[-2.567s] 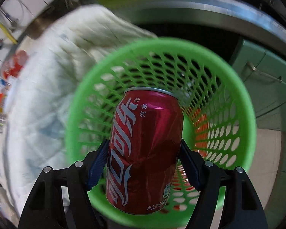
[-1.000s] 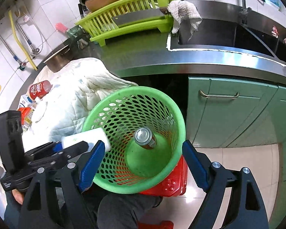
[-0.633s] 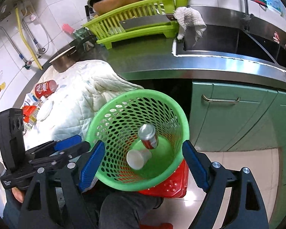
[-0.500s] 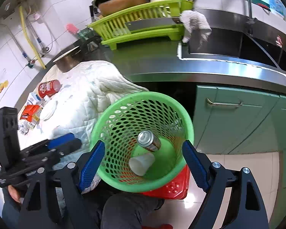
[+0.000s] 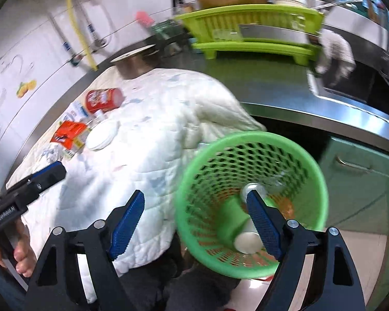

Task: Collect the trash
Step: 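Move the left tool to the crumpled paper and close on it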

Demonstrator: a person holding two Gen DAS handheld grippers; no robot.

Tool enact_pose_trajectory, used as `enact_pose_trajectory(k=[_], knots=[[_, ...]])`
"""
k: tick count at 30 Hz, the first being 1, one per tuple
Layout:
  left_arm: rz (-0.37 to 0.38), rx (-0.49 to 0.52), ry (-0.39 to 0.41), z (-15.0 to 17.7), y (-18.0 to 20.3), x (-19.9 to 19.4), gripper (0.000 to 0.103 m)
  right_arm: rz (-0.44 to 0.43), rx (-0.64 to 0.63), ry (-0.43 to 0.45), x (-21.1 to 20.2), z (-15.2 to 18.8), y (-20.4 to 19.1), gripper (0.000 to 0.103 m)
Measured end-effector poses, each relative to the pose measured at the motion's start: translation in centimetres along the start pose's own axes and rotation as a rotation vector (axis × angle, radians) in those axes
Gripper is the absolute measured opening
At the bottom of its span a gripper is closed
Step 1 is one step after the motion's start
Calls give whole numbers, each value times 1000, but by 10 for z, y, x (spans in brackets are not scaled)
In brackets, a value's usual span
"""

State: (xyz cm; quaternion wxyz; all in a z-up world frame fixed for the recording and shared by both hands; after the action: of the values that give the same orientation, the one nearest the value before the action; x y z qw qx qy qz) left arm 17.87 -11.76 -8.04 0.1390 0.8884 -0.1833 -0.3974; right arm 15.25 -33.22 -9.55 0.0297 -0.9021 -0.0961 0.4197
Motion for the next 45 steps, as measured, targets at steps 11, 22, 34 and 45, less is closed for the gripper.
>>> enact_pose_trajectory(k=[11,22,34,45], knots=[[-286,-266,180,-45,-155,-60,50,-87,-116,-22,35,-32,-77,72],[-287,-463,181,-65,-258,-46,81,-152,-244,-31,59,-58,-147,72],[-267,-469,105,-72,-287,4,84,-201,-360,-26,82,-85,-201,72],[-256,-462,103,-74,-294,16,54,-225,-399,-38,99,-92,-223,70]])
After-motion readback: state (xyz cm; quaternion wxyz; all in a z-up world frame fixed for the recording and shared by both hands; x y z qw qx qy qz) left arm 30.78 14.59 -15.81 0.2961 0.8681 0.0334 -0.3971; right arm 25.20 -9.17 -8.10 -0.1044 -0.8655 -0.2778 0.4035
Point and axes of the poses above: each gripper's, at about its wrist camera, not at the fingertips, and x roughly the way its jaws point, y to its right, z to its underside, the point moved 6 cm from there along x, roughly the way its jaws point, and after that the axes turned 12 degrees about -x, right-handed, at the moved point
